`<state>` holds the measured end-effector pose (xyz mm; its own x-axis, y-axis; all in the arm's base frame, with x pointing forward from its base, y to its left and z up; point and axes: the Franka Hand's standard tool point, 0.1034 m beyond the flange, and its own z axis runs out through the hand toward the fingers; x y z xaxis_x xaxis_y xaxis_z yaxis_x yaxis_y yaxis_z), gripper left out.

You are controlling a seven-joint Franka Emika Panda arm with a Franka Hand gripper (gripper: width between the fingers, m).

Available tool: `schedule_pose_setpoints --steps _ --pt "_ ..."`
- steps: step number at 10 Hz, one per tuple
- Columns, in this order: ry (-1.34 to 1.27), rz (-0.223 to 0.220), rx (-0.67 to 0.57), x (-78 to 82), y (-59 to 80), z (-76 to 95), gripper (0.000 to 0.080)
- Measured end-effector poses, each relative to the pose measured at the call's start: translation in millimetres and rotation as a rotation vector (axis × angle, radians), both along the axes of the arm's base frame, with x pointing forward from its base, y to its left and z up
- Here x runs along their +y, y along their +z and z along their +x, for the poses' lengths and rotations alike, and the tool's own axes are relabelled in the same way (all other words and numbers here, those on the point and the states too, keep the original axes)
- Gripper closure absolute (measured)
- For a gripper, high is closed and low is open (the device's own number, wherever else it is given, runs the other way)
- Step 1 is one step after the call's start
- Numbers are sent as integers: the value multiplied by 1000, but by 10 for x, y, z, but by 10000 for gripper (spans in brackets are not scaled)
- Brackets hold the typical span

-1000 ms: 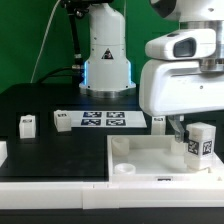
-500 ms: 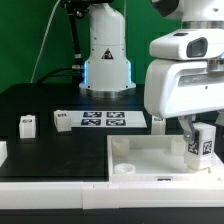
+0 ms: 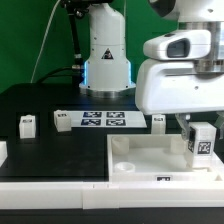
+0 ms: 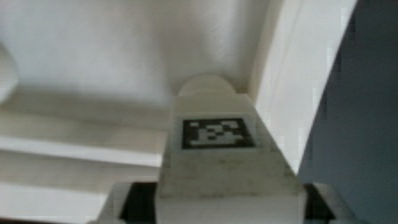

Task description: Assemble one leg

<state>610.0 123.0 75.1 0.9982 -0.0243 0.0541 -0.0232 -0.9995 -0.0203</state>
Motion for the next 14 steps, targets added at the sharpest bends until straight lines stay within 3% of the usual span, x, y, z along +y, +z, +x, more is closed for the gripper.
schedule_pose_setpoints --steps 5,7,8,9,10,14 --pt "-689 42 20 -18 -10 -14 507" --pt "-814 52 24 -28 -13 -14 485" --pt "-798 52 24 -22 -14 -15 485" --pt "-797 53 25 -19 -15 -16 304" --pt "-746 52 23 -22 -15 -10 191" --pt "-147 -5 -4 19 15 17 153"
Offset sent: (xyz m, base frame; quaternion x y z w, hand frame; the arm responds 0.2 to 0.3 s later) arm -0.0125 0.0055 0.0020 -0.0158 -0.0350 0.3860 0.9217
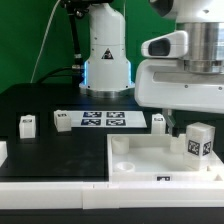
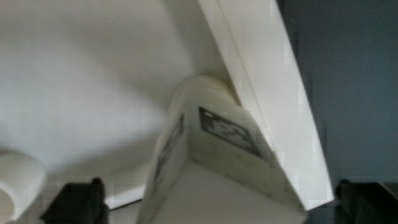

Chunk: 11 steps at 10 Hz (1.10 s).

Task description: Assemble one leg

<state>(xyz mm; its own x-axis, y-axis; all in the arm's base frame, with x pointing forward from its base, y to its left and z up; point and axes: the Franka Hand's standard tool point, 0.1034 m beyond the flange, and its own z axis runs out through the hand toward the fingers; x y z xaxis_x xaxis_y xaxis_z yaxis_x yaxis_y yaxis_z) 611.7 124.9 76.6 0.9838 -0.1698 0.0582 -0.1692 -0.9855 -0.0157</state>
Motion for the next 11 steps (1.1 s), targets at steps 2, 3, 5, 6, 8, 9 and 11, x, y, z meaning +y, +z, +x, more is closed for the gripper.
schedule_pose_setpoints --steps 2,3,5,6,8,9,11 --pt "245 -23 -2 -2 0 6 150" --pt "392 -41 7 -14 -3 6 150" --pt "575 -59 10 -37 -3 12 150" --pt "596 -61 10 -40 -5 12 192" --pt "542 -57 10 -37 -5 11 483" --pt "544 -58 10 -38 -6 11 483" --pt "279 -19 27 -5 -10 -27 509"
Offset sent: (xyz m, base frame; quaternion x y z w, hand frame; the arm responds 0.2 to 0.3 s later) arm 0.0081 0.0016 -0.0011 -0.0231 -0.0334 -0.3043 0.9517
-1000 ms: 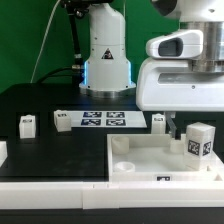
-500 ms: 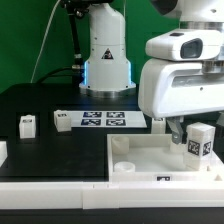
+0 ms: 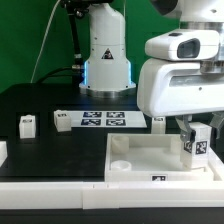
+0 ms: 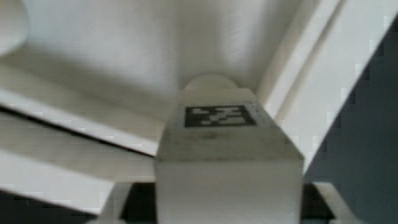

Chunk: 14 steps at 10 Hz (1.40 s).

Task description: Assemble one leg

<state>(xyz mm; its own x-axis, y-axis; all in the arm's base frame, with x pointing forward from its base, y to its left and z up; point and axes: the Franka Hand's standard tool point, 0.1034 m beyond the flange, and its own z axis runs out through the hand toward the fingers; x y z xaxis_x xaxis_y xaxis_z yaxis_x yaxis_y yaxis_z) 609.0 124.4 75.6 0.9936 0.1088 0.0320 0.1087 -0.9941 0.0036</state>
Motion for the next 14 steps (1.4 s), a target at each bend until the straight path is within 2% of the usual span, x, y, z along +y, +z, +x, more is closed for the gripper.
schedule_pose_setpoints --steps 3,6,8,9,10,11,12,14 --pt "-505 0 29 -26 -19 -57 509" --pt "-805 3 28 -42 -26 -60 509" --pt "-914 3 29 -46 -25 -63 509" --pt "-918 5 30 -49 -27 -63 471" --pt "-852 4 30 -46 -26 -62 335" --pt "-825 8 27 -33 -27 -59 335" --pt "-764 10 26 -12 -34 -66 186" --pt "-475 5 25 -12 -33 -62 161"
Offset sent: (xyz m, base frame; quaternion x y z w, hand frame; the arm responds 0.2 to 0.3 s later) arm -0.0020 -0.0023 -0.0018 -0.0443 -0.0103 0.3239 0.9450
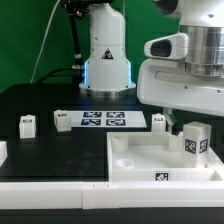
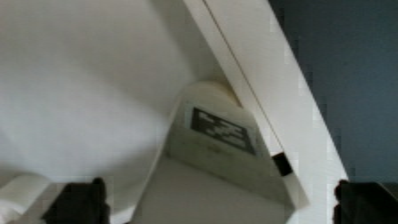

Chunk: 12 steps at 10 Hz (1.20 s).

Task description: Assemble one leg

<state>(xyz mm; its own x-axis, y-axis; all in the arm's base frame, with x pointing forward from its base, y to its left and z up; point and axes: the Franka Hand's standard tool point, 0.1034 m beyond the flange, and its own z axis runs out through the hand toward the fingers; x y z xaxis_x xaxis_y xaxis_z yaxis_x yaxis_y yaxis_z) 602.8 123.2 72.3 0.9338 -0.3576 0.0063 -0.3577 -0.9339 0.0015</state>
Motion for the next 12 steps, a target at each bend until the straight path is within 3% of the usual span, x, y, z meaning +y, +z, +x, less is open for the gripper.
schedule_pose_setpoints --steps 3,6,9,10,11,12 --pt "529 -2 -9 -39 -3 21 150" --pt "871 -4 -9 -6 36 21 150" --pt "943 -19 16 -5 43 -5 150" --pt "942 -19 17 -8 41 -6 262" --pt "935 -18 17 -7 40 -6 262" --pt "907 -18 17 -8 39 -7 439"
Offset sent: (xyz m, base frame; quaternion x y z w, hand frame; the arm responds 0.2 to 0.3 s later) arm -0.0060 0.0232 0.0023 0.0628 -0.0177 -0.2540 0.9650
